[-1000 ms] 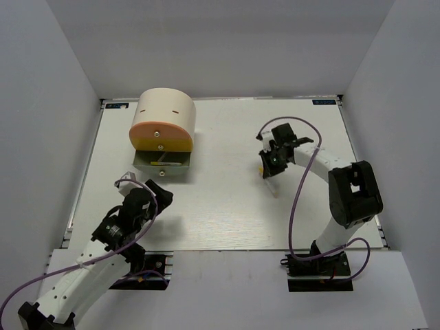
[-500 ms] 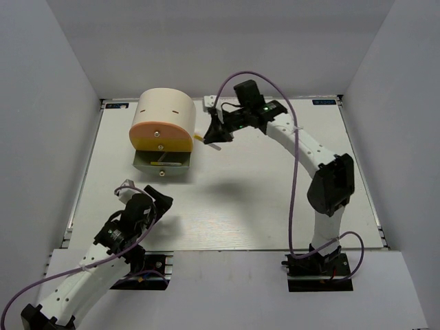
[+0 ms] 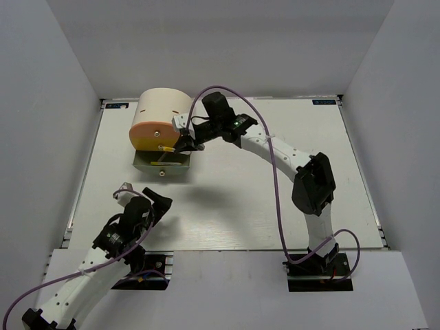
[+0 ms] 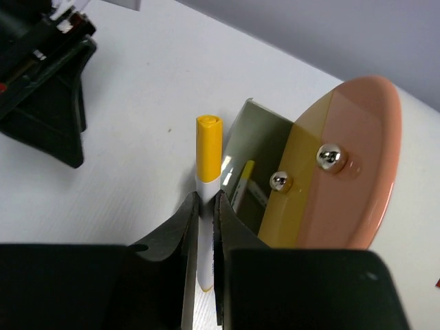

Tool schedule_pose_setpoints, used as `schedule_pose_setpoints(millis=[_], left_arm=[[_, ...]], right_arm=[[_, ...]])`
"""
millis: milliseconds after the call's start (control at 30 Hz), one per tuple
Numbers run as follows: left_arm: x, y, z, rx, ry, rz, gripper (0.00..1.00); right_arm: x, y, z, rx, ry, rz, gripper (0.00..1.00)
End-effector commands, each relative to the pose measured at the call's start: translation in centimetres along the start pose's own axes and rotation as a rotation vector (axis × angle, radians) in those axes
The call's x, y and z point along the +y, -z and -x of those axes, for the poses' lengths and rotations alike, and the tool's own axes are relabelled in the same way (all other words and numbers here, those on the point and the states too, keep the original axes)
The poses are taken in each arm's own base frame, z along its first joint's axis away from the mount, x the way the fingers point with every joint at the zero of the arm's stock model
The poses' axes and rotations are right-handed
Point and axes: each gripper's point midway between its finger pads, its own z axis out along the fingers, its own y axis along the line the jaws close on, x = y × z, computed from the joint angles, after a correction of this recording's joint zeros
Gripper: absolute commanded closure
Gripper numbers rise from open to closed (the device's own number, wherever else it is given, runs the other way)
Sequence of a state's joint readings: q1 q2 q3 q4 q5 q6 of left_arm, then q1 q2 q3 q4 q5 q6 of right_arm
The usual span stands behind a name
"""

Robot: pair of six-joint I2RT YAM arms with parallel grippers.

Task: Sort the stationery into containers
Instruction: Place the pen in the drawer, then close the drawer in the storage box.

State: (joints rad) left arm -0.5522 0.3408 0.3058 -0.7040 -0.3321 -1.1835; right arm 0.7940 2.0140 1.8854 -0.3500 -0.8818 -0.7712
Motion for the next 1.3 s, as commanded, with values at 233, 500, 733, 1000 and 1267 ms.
schedule_pose_setpoints(millis=[233,500,733,1000,1267], left_arm=[[0.0,-0.3,-0.3,0.01,0.003,0.0,0.11],[-0.5,-0.8,0.1,-0.019,0.012,-0.014,0.11],[-1.7,-2.5,1.6,-0.118,-0.025,-0.052,0.18],[-2.1,-5.3,3.5,-0.24,-0.113,-0.018,0.25],[-3.5,-7.9,4.4,-0.26,-0.203,0.034,0.11]], right_arm=[[-3.6,-4.7,-1.8,-0.026,0.102,-0.082,1.0],[-3.6,-3.9,-1.0,-0.026,0.101,-0.094,0.57],[-2.4,-1.7,0.7,-0.028,0.077,-0.113,0.54],[-2.3,6.9,0.8,0.04,-0.125,-0.306,0.79],[0.7,15.4,-3.8,0.136,-0.276,-0.473,0.64]])
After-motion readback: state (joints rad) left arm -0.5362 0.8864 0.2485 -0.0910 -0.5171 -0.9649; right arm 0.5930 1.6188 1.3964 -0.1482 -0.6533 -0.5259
